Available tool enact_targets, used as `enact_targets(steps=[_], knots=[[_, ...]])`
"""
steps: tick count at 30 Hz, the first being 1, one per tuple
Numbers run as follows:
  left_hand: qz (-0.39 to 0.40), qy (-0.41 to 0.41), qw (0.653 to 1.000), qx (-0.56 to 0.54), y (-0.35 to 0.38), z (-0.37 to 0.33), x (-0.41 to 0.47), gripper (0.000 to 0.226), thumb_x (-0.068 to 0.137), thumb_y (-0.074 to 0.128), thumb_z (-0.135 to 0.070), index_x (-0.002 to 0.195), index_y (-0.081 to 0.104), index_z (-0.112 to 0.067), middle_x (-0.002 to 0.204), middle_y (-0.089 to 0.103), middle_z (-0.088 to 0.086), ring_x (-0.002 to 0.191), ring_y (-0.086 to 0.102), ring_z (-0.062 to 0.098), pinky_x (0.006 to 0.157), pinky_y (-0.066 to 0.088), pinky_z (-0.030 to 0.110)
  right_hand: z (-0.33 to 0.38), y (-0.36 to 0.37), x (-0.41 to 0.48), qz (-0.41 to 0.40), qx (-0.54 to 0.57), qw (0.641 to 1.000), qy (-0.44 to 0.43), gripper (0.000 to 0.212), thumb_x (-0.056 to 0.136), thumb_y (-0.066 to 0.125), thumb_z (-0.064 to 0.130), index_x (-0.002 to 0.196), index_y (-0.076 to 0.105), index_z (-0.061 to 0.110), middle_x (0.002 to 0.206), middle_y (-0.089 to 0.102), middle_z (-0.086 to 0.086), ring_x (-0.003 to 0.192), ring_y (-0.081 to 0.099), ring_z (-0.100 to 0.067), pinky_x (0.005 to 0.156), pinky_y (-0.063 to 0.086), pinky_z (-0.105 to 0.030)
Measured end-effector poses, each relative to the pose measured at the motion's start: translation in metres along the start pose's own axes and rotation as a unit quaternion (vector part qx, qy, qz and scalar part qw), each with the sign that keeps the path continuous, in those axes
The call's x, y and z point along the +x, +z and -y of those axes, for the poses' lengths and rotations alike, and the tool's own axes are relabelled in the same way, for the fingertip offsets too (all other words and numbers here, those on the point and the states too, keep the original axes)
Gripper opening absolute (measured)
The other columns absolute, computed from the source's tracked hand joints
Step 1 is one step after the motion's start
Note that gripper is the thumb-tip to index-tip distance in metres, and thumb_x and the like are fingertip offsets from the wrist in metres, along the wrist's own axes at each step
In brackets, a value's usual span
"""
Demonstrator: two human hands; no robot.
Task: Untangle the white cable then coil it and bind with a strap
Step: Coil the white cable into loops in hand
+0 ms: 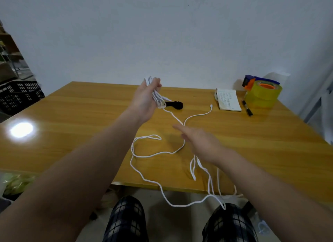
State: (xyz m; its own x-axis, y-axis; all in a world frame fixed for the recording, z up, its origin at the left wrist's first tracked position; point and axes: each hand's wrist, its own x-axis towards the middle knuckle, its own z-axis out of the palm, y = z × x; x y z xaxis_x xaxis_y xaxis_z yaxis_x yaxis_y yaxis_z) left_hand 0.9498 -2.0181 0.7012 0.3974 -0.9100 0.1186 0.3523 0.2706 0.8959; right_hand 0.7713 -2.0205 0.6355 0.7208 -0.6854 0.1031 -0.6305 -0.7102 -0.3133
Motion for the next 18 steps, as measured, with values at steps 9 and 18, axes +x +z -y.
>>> enact_targets(steps=[9,18], knots=[[0.052,0.028,0.979,0.198,0.013,0.012,-0.008,0.011,0.099,0.045,-0.019,0.097,0.053,-0.013,0.093,0.053,-0.018,0.092,0.046,-0.01,0.093,0.031,0.029,0.025,-0.032,0.01,-0.002,-0.179,0.982,-0.06,0.029,0.1,0.036,0.035,0.116,0.058,0.026,0.114,0.052,-0.002,0.102,0.056,-0.025,0.065,0.035,-0.032],[0.187,-0.048,0.967,0.165,0.016,0.019,-0.025,0.01,0.094,0.045,-0.004,0.091,0.052,-0.011,0.089,0.054,0.011,0.081,0.053,0.019,0.068,0.039,0.032,0.015,-0.065,0.018,-0.096,-0.071,0.983,-0.14,0.022,0.095,0.048,0.026,0.106,0.067,0.028,0.113,0.064,0.011,0.104,0.058,-0.016,0.072,0.049,-0.039]])
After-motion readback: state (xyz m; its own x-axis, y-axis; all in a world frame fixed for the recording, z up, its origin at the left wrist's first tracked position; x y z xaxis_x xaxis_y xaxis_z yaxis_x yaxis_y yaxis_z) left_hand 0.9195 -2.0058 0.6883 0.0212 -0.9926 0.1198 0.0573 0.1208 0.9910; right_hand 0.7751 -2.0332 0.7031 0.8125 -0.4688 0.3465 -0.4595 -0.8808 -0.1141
